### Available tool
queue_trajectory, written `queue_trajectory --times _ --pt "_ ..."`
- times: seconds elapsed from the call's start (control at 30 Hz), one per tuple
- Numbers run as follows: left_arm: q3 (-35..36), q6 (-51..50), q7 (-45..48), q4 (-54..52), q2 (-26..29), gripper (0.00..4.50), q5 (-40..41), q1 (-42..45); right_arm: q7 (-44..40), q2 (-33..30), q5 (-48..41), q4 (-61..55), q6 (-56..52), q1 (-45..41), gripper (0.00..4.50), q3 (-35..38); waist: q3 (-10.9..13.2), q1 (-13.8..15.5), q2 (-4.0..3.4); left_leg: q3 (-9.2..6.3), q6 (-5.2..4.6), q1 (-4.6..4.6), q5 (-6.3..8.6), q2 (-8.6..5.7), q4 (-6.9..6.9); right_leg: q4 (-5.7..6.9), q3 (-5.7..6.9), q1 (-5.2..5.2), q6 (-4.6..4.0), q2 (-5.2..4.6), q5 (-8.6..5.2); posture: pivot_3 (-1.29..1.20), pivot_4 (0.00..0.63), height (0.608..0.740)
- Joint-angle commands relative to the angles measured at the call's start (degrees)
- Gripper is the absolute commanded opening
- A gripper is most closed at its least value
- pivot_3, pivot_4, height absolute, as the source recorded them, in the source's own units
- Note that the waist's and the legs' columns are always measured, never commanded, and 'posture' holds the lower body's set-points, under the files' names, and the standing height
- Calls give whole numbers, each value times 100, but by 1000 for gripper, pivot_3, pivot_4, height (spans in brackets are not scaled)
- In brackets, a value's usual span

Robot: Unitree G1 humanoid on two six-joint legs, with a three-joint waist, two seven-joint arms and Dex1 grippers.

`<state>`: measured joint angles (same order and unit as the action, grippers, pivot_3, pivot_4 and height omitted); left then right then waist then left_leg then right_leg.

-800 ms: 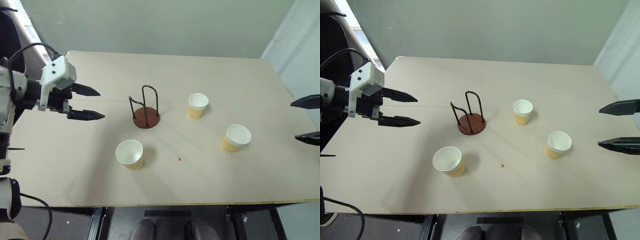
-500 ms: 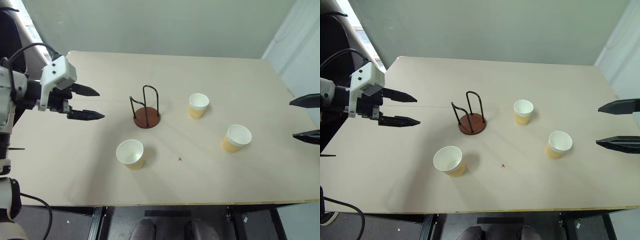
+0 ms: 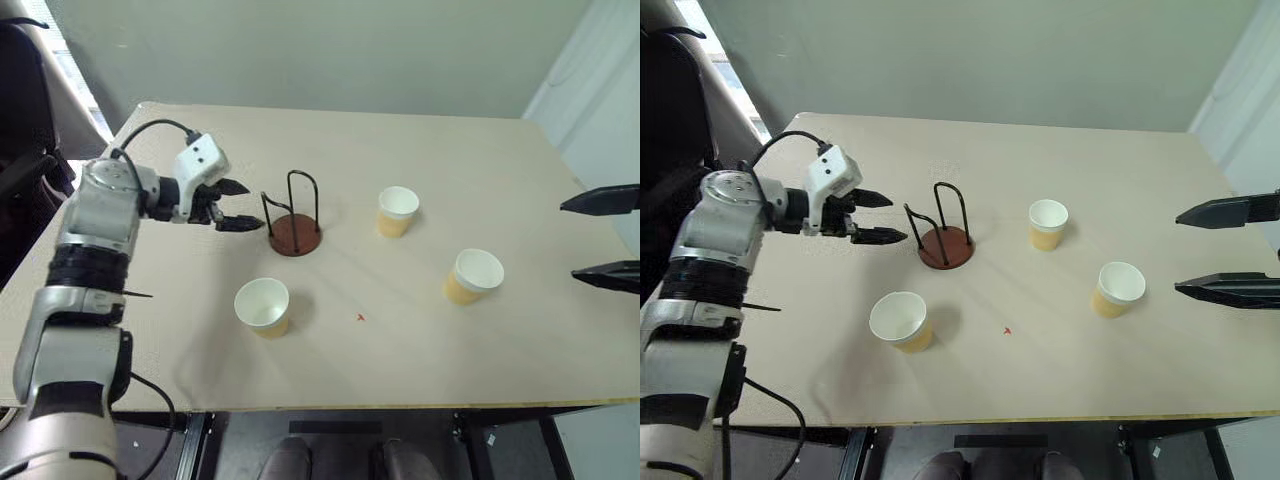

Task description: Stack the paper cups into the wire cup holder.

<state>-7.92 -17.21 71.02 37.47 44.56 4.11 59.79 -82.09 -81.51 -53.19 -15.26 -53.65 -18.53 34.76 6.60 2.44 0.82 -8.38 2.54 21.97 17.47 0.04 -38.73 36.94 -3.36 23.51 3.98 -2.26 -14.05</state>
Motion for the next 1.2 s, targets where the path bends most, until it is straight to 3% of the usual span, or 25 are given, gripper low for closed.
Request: queue_trajectory --times 0.03,0.23,0.33,0.5,0.67,0.9,1.03,1.2 --pt "32 361 -493 505 -286 4225 -236 376 59 -55 -135 -226 -272 2 4500 421 0 7 0 2 0 0 0 -1 -2 1 0 -2 0 0 0 0 150 740" --pt "84 637 -650 1021 -733 4225 -292 682 511 119 168 -389 -244 85 4500 486 0 50 0 9 -2 3 1 -3 -16 0 1 -6 7 3 1 0 150 740" --pt "99 697 -683 1112 -882 3684 -310 729 644 296 279 -498 -145 234 4500 512 0 72 0 10 -4 2 2 -5 -26 0 2 -13 13 4 2 0 150 740" --pt "119 721 -743 1090 -1021 1861 -326 675 1420 639 386 -518 33 -14 4500 104 0 81 0 22 -8 1 1 -7 -34 1 -3 -13 30 3 3 0 150 740" --pt "148 702 -933 1042 -1090 28 -341 630 1582 794 147 -705 -46 -31 4500 20 0 91 0 44 -10 1 -1 -10 -36 1 -5 -13 38 2 2 0 150 740" --pt "362 466 -680 792 -1007 28 -40 718 1474 721 35 -621 -26 0 4500 42 0 99 0 71 -11 0 -1 -9 -36 -2 -7 -12 40 2 1 0 150 740" --pt "609 -252 -84 -207 -1149 28 669 743 1427 698 43 -564 22 -29 4500 -2 0 138 0 72 -12 7 0 -11 -37 -1 -5 -10 41 2 1 0 150 740" --pt "335 -1148 661 -1952 -1161 28 1354 383 1376 683 41 -514 56 -110 4500 -81 0 158 0 81 -20 8 2 -17 -41 -1 -10 -14 44 -6 3 0 150 740"
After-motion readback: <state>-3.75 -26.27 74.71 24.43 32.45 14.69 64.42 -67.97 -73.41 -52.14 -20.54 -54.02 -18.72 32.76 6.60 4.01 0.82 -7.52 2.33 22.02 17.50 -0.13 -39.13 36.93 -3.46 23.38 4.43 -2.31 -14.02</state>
